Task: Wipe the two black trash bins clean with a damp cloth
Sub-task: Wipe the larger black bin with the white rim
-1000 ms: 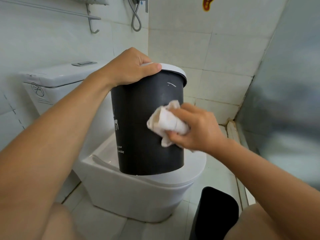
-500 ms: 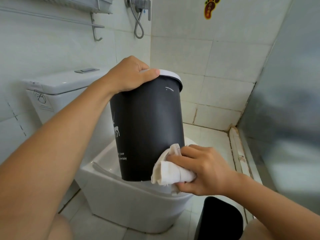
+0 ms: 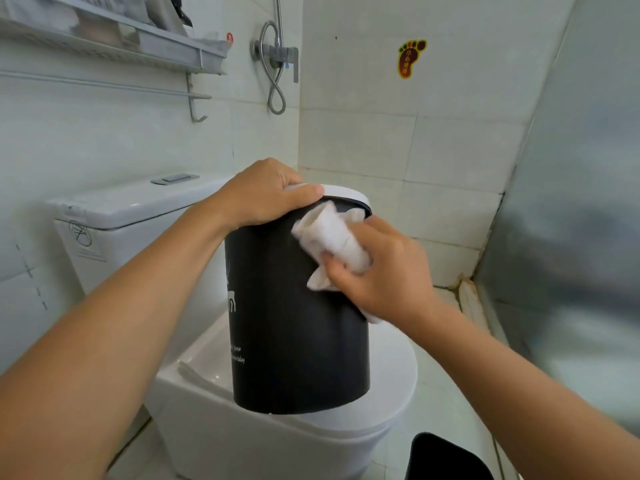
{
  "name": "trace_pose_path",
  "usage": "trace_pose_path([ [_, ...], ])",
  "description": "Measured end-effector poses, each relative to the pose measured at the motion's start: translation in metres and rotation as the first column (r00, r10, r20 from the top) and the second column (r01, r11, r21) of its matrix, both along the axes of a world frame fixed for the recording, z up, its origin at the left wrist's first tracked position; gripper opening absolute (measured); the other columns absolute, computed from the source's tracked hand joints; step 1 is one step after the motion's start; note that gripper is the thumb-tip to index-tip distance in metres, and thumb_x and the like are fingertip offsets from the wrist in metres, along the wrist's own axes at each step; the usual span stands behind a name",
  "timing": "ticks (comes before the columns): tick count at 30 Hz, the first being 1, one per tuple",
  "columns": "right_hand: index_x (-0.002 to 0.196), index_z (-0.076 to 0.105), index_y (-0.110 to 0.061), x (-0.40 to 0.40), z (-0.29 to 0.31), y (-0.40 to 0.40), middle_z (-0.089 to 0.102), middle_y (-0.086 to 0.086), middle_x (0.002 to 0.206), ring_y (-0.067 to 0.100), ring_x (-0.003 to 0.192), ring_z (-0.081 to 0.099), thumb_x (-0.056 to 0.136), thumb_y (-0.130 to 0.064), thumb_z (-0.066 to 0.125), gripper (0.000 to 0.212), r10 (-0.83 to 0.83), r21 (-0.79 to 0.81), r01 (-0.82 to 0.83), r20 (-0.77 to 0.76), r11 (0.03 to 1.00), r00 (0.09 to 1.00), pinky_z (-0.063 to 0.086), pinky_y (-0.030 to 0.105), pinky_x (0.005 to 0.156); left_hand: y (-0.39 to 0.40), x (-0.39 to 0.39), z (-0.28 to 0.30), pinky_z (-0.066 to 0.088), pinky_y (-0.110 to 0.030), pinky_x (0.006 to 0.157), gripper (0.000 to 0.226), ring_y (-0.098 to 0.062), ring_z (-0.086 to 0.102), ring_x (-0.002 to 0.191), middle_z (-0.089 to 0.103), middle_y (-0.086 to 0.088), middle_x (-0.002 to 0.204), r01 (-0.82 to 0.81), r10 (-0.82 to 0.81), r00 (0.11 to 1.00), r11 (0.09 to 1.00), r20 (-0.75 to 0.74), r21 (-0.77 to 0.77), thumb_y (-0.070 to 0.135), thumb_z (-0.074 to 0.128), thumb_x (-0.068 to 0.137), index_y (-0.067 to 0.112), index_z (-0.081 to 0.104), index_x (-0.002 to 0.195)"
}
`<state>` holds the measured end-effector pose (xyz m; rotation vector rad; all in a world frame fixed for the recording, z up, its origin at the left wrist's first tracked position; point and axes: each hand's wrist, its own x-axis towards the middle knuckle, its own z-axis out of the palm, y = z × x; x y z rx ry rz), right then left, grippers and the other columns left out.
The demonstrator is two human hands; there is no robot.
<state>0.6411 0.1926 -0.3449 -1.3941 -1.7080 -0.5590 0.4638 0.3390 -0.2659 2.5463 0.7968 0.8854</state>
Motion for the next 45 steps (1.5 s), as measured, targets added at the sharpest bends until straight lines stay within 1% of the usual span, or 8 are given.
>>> trace_pose_path([
  [2,0.092,0.072,-0.025,-0.001,-0.001,-0.003,0.053,-0.009,0.075,0.016,0.062,0.051,0.081,-0.054,0.067,0.031,0.051,-0.007,-0.051,0.127,0.999,0.991,0.045,0.033,0.05,0.001,0.0,-0.001,0.031,-0.034,0.06,0.061,-0.01,0.033,0.054,0.033,0.011,0.052,0.012,-0.012,1.0,1.0,0.0,0.001,0.054,0.064,0.096,0.017,0.037,0.054],
  [8,0.085,0.061,-0.025,0.023,0.02,0.017,0.064,-0.008,0.072,0.016,0.067,0.061,0.086,-0.051,0.067,0.027,-0.178,-0.112,0.152,-0.271,0.982,0.946,0.053,0.041,0.063,0.004,0.004,-0.002,0.033,-0.034,0.061,0.062,-0.011,0.036,0.056,0.036,0.01,0.055,-0.012,0.011,1.0,0.999,0.013,0.044,0.053,0.063,0.097,0.004,0.044,0.063],
  [14,0.09,0.064,-0.032,-0.007,0.008,0.003,0.056,-0.015,0.077,0.012,0.065,0.053,0.08,-0.054,0.068,0.024,-0.049,-0.089,0.048,-0.013,0.995,0.999,0.041,0.027,0.054,0.004,-0.001,-0.004,0.028,-0.035,0.06,0.065,-0.012,0.03,0.057,0.031,0.007,0.057,-0.019,0.017,0.999,0.999,0.03,0.043,0.068,0.055,0.083,0.009,0.039,0.061],
  [20,0.074,0.059,-0.02,0.023,0.025,0.019,0.065,-0.003,0.065,0.021,0.065,0.064,0.087,-0.05,0.066,0.033,-0.197,-0.227,0.113,-0.391,0.967,0.899,0.05,0.041,0.059,0.005,-0.002,-0.004,0.029,-0.033,0.059,0.059,-0.011,0.031,0.053,0.03,0.008,0.056,-0.045,0.043,0.998,0.999,0.048,0.024,0.047,0.065,0.099,0.018,0.034,0.058],
  [26,0.088,0.066,-0.033,-0.013,0.004,0.0,0.053,-0.014,0.076,0.012,0.064,0.052,0.08,-0.057,0.062,0.026,0.057,-0.122,-0.057,0.002,0.991,0.998,0.043,0.032,0.054,0.009,-0.007,-0.006,0.028,-0.034,0.06,0.058,-0.014,0.03,0.055,0.03,0.008,0.056,-0.081,0.08,0.996,0.997,0.048,0.018,0.061,0.058,0.09,0.02,0.033,0.058],
  [34,0.069,0.055,-0.016,0.028,0.012,0.03,0.062,-0.003,0.06,0.02,0.06,0.059,0.088,-0.045,0.062,0.035,-0.189,-0.264,0.061,-0.492,0.962,0.85,0.048,0.039,0.059,0.002,-0.01,-0.006,0.026,-0.033,0.059,0.06,-0.014,0.028,0.056,0.029,0.004,0.06,-0.097,0.095,0.994,0.995,0.045,0.035,0.05,0.062,0.1,0.019,0.029,0.061],
  [42,0.097,0.071,-0.032,-0.015,0.004,0.008,0.049,-0.014,0.077,0.012,0.064,0.048,0.077,-0.058,0.067,0.032,0.042,-0.001,-0.043,0.183,0.999,0.982,0.036,0.026,0.053,0.001,-0.006,-0.006,0.03,-0.035,0.059,0.059,-0.014,0.031,0.055,0.032,0.008,0.055,-0.058,0.056,0.997,0.997,0.045,0.049,0.065,0.056,0.086,0.017,0.035,0.057],
  [45,0.095,0.069,-0.035,0.002,0.016,0.017,0.059,-0.01,0.082,0.017,0.072,0.06,0.074,-0.064,0.059,0.038,0.001,-0.064,-0.004,-0.053,0.998,0.999,0.047,0.032,0.059,0.0,-0.006,-0.006,0.029,-0.035,0.06,0.06,-0.014,0.03,0.057,0.032,0.008,0.057,-0.055,0.052,0.997,0.997,0.055,0.058,0.067,0.054,0.083,0.016,0.036,0.059],
])
